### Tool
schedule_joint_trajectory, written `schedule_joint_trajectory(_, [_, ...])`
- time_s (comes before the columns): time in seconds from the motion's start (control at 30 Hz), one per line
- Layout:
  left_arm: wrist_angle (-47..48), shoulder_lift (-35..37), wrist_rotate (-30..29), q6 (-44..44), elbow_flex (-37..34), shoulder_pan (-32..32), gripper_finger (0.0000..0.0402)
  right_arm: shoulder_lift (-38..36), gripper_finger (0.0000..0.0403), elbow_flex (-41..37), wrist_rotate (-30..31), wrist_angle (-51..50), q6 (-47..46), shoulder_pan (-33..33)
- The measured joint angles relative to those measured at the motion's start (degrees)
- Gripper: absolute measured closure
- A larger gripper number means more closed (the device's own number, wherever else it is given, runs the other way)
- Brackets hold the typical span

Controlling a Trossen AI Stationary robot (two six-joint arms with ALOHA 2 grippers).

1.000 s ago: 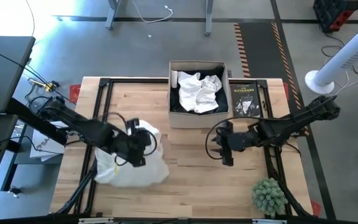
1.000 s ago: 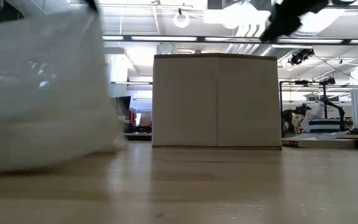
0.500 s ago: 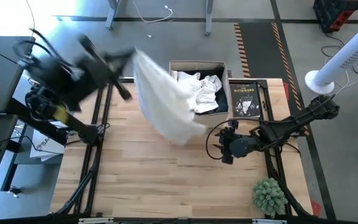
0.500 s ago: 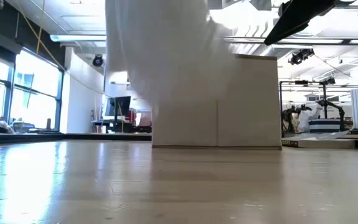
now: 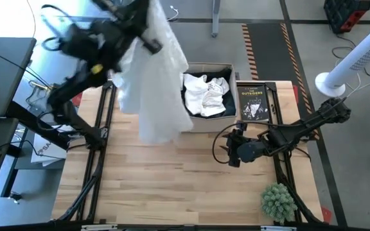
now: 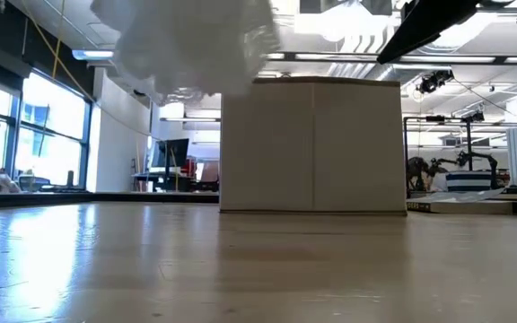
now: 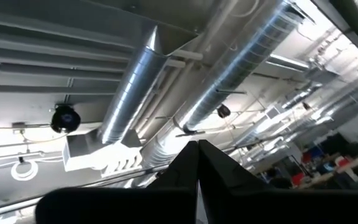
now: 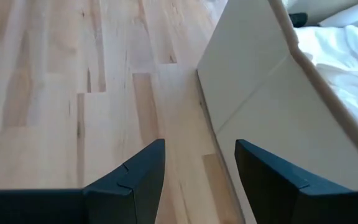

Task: Sort clothes
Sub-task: Put the white dress into the laundry organizer

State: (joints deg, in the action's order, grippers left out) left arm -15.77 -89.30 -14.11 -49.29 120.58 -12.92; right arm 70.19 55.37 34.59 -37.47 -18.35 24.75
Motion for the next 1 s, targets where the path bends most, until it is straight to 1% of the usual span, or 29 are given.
schedule_joint_trajectory(0.1, [-3.4, -5.0, 3.0, 4.4, 3.3, -4.6, 0.0401, 0.0, 0.0210, 0.0, 0.6, 0.0, 0.4, 0.0])
schedule_joint_trajectory(0.23, [-3.2, -12.9, 5.9, 11.5, 14.0, -9.0, 0.0401, 0.0, 0.0210, 0.0, 2.1, -0.4, 0.4, 0.0])
schedule_joint_trajectory(0.27, [-4.5, -14.0, 6.7, 13.5, 14.4, -9.7, 0.0401, 0.0, 0.0210, 0.0, 2.1, -0.5, 0.4, 0.0])
schedule_joint_trajectory(0.3, [-9.5, -13.9, 8.0, 15.2, 12.8, -10.3, 0.0401, 0.0, 0.0210, 0.0, 2.1, -0.6, 0.4, 0.0])
schedule_joint_trajectory(0.37, [-11.3, -14.0, 8.7, 20.2, 11.8, -12.1, 0.0401, 0.0, 0.0210, 0.0, 2.3, -0.6, 0.4, 0.0])
schedule_joint_trajectory(0.53, [-7.0, -14.0, 9.6, 30.9, 12.2, -15.2, 0.0401, 0.0, 0.0210, 0.0, 2.5, -1.0, 0.4, 0.0])
schedule_joint_trajectory(0.6, [-5.6, -14.7, 11.0, 34.6, 12.2, -15.8, 0.0401, 0.0, 0.0210, 0.0, 2.5, -0.9, 0.4, 0.0])
schedule_joint_trajectory(0.73, [0.1, -16.8, 17.0, 41.2, 12.2, -16.0, 0.0401, 0.0, 0.0210, 0.0, 2.5, -0.9, 0.4, 0.0])
schedule_joint_trajectory(0.8, [5.3, -18.4, 20.6, 42.9, 12.2, -15.9, 0.0401, 0.0, 0.0210, 0.0, 2.5, -0.9, 0.4, 0.0])
schedule_joint_trajectory(0.9, [13.7, -22.3, 25.1, 43.7, 12.2, -15.0, 0.0401, 0.0, 0.0210, 0.0, 2.5, -0.9, 0.4, 0.0])
schedule_joint_trajectory(1.0, [19.8, -27.9, 27.7, 45.9, 12.1, -13.3, 0.0401, 0.0, 0.0210, 0.0, 2.5, -0.9, 0.4, 0.1])
